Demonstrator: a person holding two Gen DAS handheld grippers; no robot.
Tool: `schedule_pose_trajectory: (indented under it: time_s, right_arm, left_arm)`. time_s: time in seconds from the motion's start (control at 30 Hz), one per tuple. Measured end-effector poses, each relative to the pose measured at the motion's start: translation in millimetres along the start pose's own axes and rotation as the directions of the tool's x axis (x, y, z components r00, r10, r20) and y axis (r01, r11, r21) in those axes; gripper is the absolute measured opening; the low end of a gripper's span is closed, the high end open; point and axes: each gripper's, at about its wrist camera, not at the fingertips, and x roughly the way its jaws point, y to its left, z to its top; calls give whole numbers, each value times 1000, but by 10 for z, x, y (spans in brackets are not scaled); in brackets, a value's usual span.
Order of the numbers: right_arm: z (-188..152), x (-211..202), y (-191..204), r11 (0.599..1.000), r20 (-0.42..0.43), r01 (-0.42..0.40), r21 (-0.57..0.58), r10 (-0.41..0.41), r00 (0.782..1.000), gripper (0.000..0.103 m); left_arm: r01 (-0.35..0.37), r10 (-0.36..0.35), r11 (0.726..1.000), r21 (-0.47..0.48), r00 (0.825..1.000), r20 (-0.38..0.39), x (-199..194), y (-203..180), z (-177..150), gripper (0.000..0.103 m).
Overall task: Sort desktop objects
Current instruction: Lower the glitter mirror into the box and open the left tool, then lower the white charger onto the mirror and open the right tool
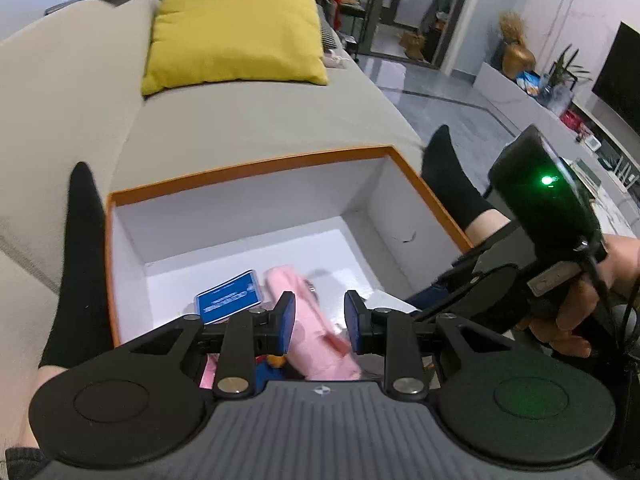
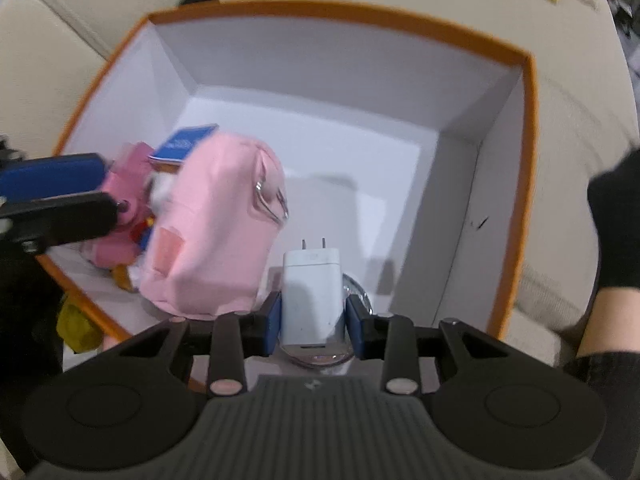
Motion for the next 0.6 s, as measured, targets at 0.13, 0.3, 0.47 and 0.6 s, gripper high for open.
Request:
schedule_pose_trajectory:
  time_s: [0.13,0.3,0.47,0.6]
  right_arm:
    - [19,101,-4,999,-46,14,46,-12,999,36]
    - [40,193,16,996,-119,22,89,-11,993,38]
    - [58,163,20,996,-147,37,84,-25,989,43]
    - [150,35,-46,994,-109,14,105,-3,994,53]
  left_arm:
    - [13,-13,1000,-26,1000,8,66,88,-48,31]
    - [48,-46,997,-62,998,32,147,207,-93,31]
    - [67,-63,994,-92,997,48,165,311,-147,31]
    - [85,-78,991,-107,995,67,155,362,-180,31]
